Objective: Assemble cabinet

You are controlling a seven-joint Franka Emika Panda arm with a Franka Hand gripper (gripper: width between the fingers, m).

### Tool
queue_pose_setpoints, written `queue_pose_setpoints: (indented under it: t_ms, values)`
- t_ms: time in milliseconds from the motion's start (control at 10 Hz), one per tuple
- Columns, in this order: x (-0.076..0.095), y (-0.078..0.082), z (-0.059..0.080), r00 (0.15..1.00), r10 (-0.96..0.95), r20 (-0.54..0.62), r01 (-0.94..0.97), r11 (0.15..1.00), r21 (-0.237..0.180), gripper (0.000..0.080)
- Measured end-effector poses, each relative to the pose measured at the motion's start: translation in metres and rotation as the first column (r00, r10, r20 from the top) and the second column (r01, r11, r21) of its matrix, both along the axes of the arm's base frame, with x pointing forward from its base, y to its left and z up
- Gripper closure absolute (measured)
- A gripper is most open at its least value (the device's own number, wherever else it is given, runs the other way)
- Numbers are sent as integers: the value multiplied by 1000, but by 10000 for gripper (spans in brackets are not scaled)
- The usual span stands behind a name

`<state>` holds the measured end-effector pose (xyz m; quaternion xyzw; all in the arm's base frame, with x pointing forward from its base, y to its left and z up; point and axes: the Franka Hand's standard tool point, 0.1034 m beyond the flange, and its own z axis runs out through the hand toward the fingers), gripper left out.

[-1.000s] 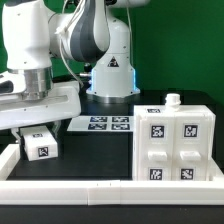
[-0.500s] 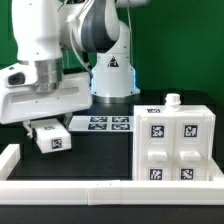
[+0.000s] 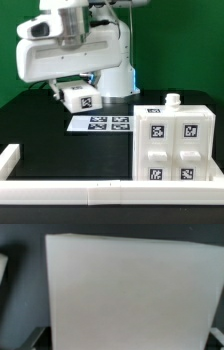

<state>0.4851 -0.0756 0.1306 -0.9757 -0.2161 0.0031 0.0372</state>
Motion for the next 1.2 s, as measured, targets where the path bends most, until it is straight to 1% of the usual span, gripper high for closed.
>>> queue_pose_setpoints:
  t_ms: [100, 300, 500, 600, 700, 800, 900, 1100, 1200]
  values:
    - [4, 14, 5, 1000, -10, 11, 10, 1000, -1, 236]
    - [2, 9, 1, 1000, 2, 5, -2, 1000, -1, 236]
    - [2, 11, 2, 1000, 5, 5, -5, 1000, -1, 236]
    - [7, 19, 10, 1000, 1, 3, -1, 1000, 1, 236]
    - [19, 35, 25, 1000, 12, -8, -12, 1000, 8, 236]
    - [32, 45, 37, 1000, 29, 1, -29, 1000, 11, 236]
    - [43, 53, 45, 1000, 25, 2, -25, 1000, 16, 236]
    - [70, 78, 55, 999, 30, 33, -31, 999, 19, 236]
    - [71, 85, 53, 998, 46, 32, -46, 999, 19, 236]
